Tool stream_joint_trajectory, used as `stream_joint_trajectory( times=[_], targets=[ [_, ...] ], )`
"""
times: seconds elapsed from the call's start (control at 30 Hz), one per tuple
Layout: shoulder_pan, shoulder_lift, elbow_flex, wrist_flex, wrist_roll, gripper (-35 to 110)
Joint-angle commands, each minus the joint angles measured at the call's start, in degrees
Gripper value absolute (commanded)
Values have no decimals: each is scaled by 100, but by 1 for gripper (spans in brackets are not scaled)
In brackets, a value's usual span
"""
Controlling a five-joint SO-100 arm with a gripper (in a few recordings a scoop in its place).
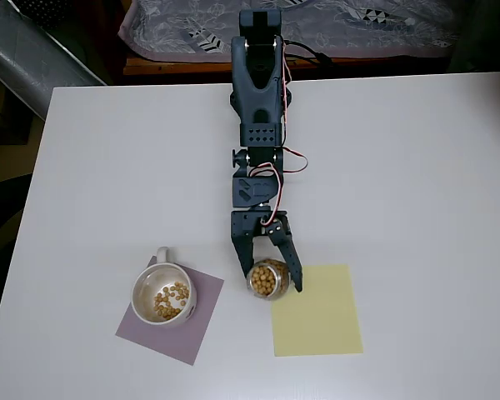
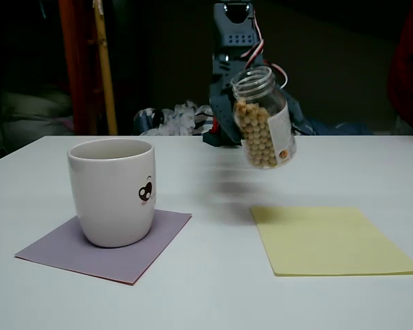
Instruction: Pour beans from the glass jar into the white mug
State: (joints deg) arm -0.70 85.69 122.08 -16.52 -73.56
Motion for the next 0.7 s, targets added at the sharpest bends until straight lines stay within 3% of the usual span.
stream_joint_trajectory(
  times=[0.0, 0.4, 0.67],
  targets=[
    [-237, 536, 501, -703, -439, 11],
    [-914, -1020, 1644, -3656, -1591, 14],
    [-1310, -2408, 527, -4184, -1793, 14]
  ],
)
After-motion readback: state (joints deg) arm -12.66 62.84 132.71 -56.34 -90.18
